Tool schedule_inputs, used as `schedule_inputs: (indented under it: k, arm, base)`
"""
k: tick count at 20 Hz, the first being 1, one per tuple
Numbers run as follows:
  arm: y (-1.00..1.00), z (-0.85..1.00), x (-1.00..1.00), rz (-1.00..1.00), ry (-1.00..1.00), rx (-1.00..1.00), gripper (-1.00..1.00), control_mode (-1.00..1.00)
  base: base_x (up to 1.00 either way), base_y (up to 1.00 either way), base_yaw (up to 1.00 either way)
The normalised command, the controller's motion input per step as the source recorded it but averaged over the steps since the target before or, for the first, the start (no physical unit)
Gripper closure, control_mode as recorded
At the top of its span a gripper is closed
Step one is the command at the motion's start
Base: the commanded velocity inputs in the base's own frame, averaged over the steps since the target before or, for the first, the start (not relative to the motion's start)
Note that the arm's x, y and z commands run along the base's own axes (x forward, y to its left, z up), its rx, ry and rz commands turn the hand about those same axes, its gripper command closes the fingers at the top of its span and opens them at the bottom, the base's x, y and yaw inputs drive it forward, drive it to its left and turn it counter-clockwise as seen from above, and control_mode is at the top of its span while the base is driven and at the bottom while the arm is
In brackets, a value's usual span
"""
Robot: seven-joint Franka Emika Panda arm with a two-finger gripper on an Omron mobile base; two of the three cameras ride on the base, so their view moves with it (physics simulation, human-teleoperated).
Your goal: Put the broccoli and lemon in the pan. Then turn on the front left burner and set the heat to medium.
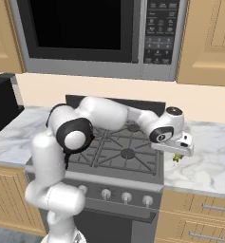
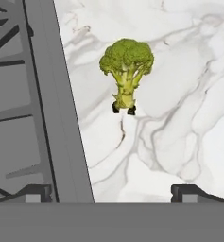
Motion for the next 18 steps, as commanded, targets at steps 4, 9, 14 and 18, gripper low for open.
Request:
schedule_inputs:
  k: [4,9,14,18]
  arm:
    - [0.00,-0.18,0.18,0.00,0.00,0.00,-1.00,-1.00]
    - [-0.06,-0.15,0.20,0.00,0.00,0.00,-1.00,-1.00]
    - [-0.11,-0.16,0.24,0.00,0.00,0.00,-1.00,-1.00]
    - [-0.11,-0.17,0.22,0.00,0.00,0.00,-1.00,-1.00]
  base:
    - [0.00,0.00,0.00]
    - [0.00,0.00,0.00]
    - [0.00,0.00,0.00]
    - [0.00,0.00,0.00]
